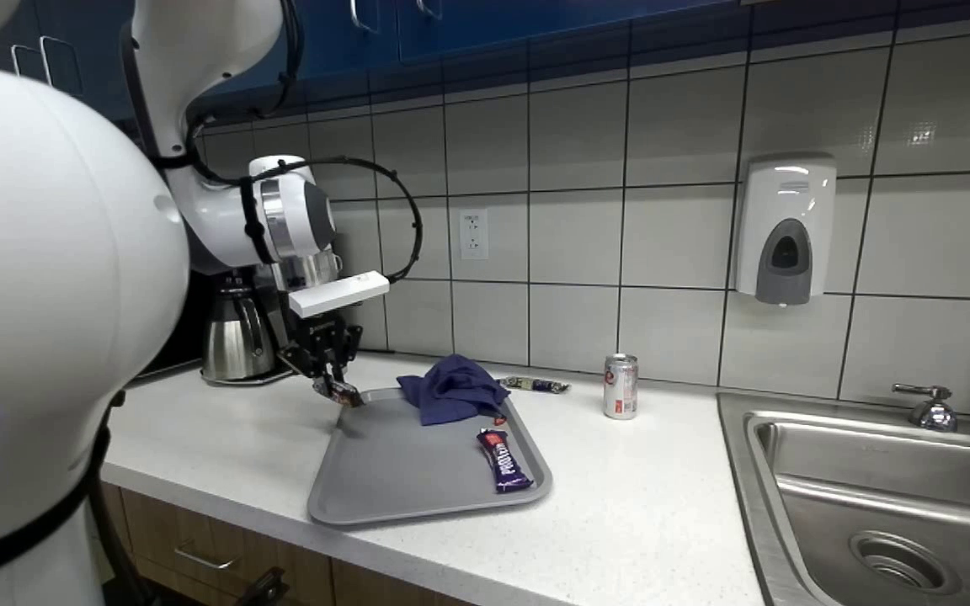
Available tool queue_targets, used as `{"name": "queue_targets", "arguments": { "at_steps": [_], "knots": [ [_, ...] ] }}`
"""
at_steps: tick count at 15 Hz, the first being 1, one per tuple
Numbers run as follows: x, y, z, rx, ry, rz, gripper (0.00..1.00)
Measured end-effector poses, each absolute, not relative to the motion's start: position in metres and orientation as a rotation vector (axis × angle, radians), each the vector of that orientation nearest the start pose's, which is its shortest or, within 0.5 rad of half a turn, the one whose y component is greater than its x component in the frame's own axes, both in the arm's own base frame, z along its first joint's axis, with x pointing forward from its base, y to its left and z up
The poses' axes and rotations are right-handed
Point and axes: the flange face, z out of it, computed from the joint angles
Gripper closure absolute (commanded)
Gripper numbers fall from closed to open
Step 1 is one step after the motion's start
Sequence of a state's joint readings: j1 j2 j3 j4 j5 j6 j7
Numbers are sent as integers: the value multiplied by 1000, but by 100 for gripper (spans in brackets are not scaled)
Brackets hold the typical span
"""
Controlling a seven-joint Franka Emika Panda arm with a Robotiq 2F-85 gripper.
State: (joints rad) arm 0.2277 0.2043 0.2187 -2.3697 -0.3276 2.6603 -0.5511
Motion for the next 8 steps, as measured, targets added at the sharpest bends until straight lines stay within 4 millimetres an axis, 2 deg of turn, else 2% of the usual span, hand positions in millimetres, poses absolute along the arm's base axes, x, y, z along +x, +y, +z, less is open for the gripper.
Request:
{"name": "queue_targets", "arguments": {
  "at_steps": [4, 8],
  "knots": [
    [471, 201, 247, -2707, -1847, -125, 95],
    [471, 184, 240, -2761, -1794, -96, 95]
  ]
}}
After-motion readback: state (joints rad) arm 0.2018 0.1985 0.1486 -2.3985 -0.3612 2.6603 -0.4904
